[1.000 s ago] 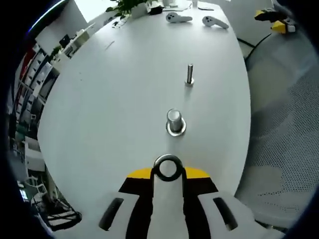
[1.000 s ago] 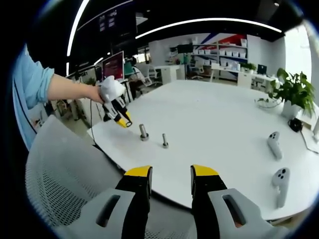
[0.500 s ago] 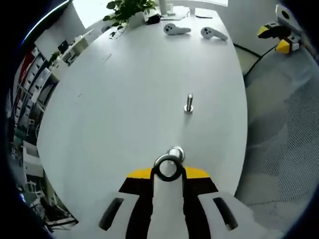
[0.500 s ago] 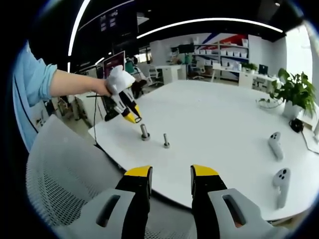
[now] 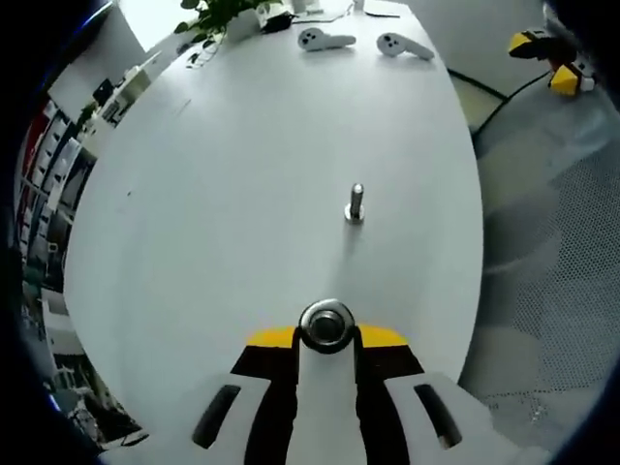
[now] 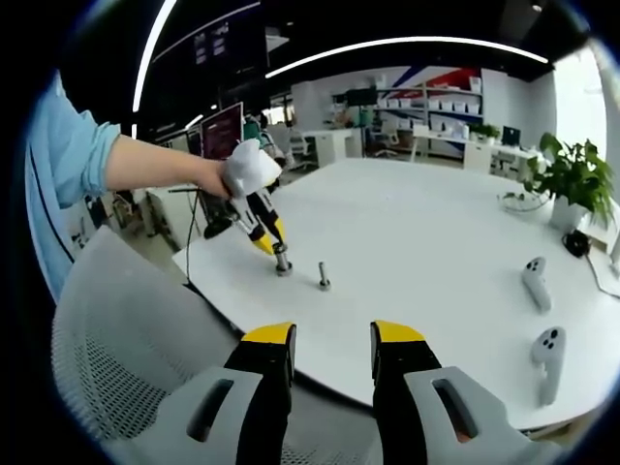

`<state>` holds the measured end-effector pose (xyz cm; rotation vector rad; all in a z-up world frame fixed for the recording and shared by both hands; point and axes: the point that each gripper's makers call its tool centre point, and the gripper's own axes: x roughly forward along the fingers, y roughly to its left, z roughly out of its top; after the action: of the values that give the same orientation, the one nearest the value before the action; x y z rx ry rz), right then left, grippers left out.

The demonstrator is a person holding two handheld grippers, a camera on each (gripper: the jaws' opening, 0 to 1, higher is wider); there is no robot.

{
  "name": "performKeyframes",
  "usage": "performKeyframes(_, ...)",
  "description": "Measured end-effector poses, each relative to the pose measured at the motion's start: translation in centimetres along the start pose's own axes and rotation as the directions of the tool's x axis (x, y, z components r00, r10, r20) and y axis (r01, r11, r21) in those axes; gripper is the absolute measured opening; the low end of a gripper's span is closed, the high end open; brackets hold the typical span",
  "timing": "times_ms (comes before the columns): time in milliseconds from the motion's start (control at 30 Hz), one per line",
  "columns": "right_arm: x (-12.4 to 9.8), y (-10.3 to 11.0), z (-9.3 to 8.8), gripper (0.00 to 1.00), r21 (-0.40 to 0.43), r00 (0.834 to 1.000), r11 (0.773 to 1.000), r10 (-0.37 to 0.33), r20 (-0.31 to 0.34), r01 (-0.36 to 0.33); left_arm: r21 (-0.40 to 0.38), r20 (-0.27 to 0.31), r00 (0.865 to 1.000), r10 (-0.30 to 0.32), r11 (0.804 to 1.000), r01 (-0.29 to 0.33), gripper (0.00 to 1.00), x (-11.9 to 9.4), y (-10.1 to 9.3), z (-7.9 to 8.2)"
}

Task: Place the washer onto the threaded stud by aligning its center hole with the stud, sliding it down to the base, and recovering from edge contact or off-axis alignment until the washer reaches the visible bottom stop.

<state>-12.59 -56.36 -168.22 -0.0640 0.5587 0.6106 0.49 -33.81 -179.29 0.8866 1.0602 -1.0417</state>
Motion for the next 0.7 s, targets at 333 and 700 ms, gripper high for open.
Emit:
performKeyframes(333, 0.0, 0.0, 0.0, 0.33, 0.002, 1.0, 1.0, 0.004, 0.003, -0.004, 0.016, -0.072, 0.997, 0.006, 1.0, -0.005, 0.19, 2.2, -0.4, -0.5)
performKeyframes(700, 0.0, 0.0, -0.1, 0.33, 0.002, 1.0, 1.0, 0.0, -0.007, 0.0, -0.058, -0.064, 0.998, -0.008, 0.998, 0.004, 0.2, 2.5, 0.0, -0.8)
